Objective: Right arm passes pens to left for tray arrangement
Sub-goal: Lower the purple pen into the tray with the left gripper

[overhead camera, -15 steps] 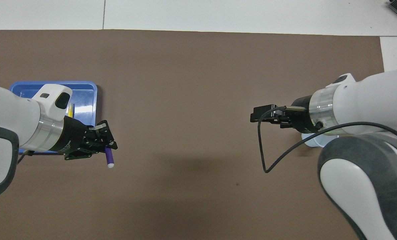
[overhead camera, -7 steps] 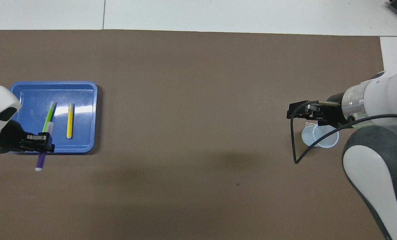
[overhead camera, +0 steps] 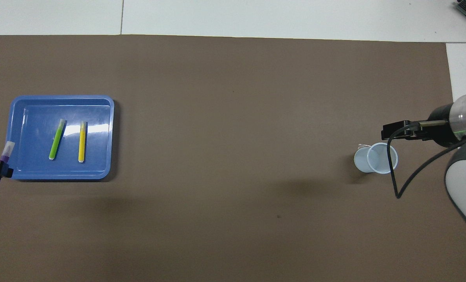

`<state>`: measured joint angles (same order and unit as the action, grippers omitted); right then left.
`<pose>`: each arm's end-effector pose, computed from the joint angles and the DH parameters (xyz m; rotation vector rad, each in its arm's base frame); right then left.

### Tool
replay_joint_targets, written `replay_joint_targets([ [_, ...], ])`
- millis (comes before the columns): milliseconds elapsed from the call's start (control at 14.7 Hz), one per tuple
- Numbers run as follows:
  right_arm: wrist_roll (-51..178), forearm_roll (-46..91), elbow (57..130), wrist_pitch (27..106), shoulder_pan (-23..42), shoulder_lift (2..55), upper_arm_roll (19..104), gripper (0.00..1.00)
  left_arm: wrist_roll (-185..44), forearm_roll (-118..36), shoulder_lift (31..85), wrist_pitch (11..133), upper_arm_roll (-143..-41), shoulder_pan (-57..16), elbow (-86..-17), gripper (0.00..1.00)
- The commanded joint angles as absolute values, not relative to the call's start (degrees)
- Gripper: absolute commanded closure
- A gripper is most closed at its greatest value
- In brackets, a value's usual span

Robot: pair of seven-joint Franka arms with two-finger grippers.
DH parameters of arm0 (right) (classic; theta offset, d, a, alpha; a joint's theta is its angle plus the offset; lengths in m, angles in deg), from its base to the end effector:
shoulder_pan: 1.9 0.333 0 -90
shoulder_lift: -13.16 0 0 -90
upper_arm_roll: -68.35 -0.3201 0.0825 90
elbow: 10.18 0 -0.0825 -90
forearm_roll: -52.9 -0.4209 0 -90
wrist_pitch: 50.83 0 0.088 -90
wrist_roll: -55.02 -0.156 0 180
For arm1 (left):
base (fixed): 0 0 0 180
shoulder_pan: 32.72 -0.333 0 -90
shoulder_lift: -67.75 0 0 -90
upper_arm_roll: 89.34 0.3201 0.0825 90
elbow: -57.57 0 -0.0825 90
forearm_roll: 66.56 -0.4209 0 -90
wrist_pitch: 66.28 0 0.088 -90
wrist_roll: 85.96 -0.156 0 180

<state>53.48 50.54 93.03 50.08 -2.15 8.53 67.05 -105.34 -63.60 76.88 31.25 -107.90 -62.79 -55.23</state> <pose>0.5790 0.0165 0.5253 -3.1012 0.0241 -0.0617 0.5230 0.0938 0.4736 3.1000 -0.1876 -0.1721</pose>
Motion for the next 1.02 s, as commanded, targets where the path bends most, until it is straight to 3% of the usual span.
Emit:
replay_joint_targets([
  [0, 54.58, 53.59, 91.24, 48.75, -0.93, 9.38, 67.90, 0.00, -106.62, -66.03, 74.35, 34.70, -108.59, -64.10, -55.72, 1.00],
  [680, 57.22, 55.80, 86.68, 49.54, 2.41, 14.12, 73.18, 0.00, -106.35, -71.22, 62.49, 48.76, -108.59, -66.38, -56.69, 1.00],
  [952, 58.01, 55.45, 87.55, 46.56, 2.94, 12.82, 74.23, 0.00, -105.39, -71.84, 57.65, 54.47, -108.50, -66.47, -56.69, 1.00],
])
